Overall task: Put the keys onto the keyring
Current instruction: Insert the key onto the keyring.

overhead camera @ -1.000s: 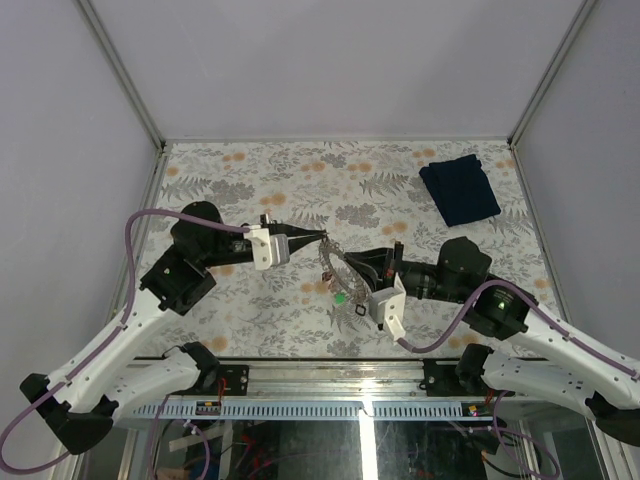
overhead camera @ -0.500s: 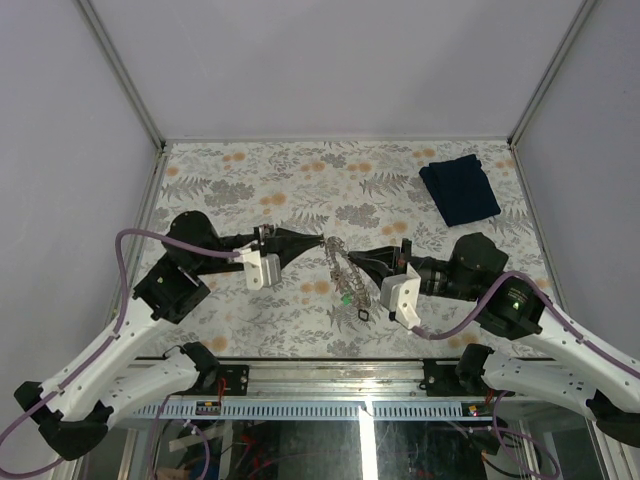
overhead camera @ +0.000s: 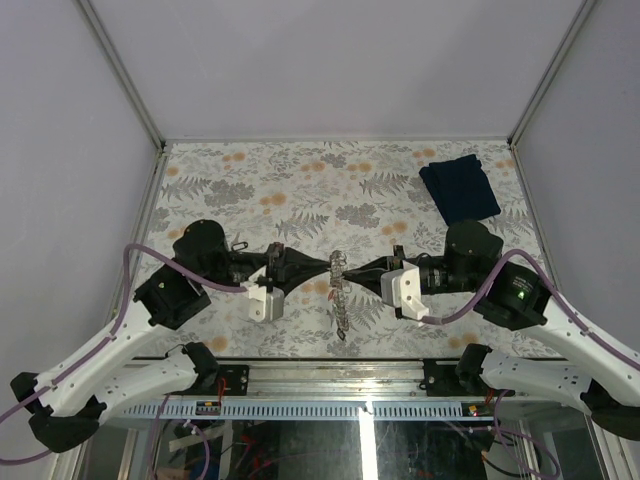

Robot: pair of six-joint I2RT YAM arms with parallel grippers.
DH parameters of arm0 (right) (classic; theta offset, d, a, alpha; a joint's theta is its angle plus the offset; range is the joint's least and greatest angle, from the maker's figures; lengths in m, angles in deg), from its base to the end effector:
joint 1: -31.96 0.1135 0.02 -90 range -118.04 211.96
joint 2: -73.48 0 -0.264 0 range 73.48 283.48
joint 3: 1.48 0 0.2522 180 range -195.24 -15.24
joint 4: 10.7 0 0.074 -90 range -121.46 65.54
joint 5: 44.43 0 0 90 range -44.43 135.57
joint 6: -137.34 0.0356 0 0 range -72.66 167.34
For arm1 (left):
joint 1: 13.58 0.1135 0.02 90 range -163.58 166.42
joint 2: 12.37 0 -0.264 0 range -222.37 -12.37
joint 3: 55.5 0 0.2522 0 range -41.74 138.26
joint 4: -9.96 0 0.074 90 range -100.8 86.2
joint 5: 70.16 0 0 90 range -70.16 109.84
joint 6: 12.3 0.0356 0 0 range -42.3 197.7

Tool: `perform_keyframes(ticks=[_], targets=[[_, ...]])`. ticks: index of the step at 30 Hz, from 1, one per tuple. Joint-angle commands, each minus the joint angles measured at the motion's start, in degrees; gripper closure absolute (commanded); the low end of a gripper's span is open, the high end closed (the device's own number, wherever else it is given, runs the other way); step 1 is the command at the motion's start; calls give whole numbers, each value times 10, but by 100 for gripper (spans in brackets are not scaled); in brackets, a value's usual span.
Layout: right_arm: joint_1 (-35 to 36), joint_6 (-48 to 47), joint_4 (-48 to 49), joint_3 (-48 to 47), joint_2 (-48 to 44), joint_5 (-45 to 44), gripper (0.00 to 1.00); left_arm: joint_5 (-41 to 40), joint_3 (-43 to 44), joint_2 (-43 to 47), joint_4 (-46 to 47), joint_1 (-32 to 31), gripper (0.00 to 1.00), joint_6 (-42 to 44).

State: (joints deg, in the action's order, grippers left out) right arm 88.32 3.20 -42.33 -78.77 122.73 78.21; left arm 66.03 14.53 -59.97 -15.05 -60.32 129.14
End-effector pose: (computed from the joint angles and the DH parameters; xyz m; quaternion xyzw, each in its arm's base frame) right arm 0.0804 0.1555 0.4255 -0.6608 0.2994 0.2736 0.6315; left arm 0.1003 -0.1441 0.4002 0.6800 0.2306 -0.2572 0.6467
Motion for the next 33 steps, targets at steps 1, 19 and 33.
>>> perform_keyframes(ticks=[1, 19, 33], targets=[[5, 32, -9, -42, 8, 52, 100, -20, 25, 6, -50, -23, 100, 50], [4, 110, -35, -68, 54, 78, 100, -47, 42, 1, -107, -58, 100, 87], [4, 138, -28, -73, 63, 67, 100, -46, 45, -1, -120, -75, 100, 94]])
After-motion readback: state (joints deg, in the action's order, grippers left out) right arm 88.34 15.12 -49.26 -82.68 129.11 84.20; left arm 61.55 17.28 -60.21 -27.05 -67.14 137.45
